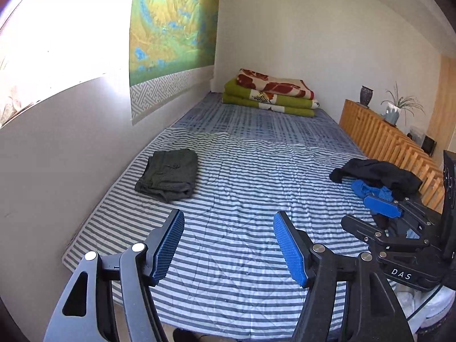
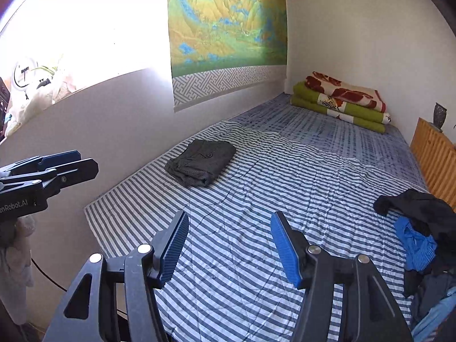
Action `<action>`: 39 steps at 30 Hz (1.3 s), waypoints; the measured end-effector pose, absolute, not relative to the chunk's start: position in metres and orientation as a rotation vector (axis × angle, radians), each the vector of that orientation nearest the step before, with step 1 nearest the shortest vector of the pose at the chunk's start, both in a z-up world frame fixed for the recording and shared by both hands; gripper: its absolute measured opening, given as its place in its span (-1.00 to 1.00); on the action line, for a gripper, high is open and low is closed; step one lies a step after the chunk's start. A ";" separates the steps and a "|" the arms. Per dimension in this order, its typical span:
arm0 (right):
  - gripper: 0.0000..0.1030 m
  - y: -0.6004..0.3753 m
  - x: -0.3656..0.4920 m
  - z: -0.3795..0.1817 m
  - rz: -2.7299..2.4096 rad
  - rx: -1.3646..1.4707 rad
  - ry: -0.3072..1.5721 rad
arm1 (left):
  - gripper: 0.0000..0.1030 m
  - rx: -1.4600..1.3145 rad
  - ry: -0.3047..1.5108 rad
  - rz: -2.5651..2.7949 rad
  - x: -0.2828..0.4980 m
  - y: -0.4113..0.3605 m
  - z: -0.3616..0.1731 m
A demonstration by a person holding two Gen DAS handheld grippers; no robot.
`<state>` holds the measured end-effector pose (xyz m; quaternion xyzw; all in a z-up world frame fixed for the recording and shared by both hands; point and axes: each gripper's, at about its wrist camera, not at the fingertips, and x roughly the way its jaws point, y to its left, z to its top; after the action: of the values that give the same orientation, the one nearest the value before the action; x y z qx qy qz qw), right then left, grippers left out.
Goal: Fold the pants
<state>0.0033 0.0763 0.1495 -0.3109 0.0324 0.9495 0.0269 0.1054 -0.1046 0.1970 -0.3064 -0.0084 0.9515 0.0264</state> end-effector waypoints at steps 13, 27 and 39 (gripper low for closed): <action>0.18 0.080 0.107 0.101 2.845 -0.929 0.160 | 0.36 -0.947 -0.103 2.918 0.184 -0.064 0.135; 0.36 0.075 0.128 0.070 2.787 -0.876 0.200 | 0.59 -1.045 -0.183 2.982 0.167 -0.110 0.083; 0.36 0.086 0.102 0.041 2.714 -0.954 0.193 | 0.64 -1.166 -0.170 2.928 0.120 -0.118 0.034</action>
<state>0.1016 0.0857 0.0407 -0.3281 0.0663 0.9335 0.1290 0.1204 -0.1184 0.0341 -0.3695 -0.0537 0.9276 -0.0073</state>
